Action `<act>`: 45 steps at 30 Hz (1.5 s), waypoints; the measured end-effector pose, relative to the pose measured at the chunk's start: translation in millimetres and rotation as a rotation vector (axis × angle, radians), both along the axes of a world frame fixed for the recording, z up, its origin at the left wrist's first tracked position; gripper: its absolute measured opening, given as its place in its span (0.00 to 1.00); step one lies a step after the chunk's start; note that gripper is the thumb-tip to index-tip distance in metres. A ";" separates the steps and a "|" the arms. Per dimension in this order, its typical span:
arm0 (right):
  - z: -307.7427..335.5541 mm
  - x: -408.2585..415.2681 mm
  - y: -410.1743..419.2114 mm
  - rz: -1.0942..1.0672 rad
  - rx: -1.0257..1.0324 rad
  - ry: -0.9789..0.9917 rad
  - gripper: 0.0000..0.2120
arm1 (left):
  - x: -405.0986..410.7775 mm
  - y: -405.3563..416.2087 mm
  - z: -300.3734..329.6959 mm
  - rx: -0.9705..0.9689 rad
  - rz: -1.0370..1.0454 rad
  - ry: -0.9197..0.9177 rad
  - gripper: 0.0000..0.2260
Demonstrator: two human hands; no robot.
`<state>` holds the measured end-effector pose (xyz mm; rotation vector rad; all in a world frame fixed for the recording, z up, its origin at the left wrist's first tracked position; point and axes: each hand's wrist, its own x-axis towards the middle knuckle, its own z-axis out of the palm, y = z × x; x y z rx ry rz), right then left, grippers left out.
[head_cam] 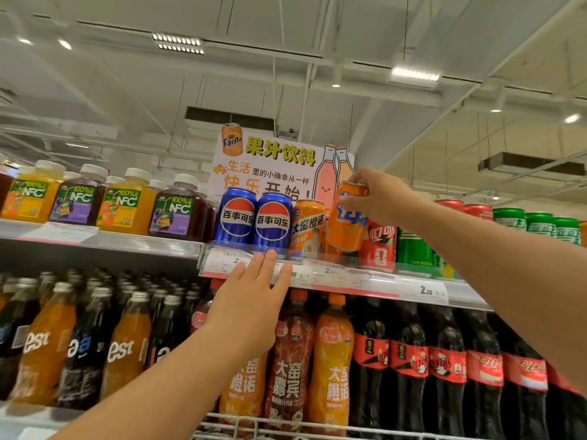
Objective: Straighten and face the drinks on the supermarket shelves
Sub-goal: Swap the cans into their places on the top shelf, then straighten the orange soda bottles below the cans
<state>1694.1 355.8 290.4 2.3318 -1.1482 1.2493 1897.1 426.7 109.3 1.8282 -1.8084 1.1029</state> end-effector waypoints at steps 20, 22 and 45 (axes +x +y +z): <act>-14.1 27.6 -20.9 -0.341 0.061 0.273 0.26 | 10.1 -17.6 -13.1 -0.177 -0.090 -0.008 0.39; -20.0 28.2 -16.6 -0.359 0.057 0.270 0.31 | 10.5 -18.1 -14.3 -0.187 -0.085 -0.011 0.39; -214.8 7.6 -14.3 -0.150 -0.311 0.062 0.41 | 1.5 -26.4 -33.3 -0.243 -0.071 0.078 0.46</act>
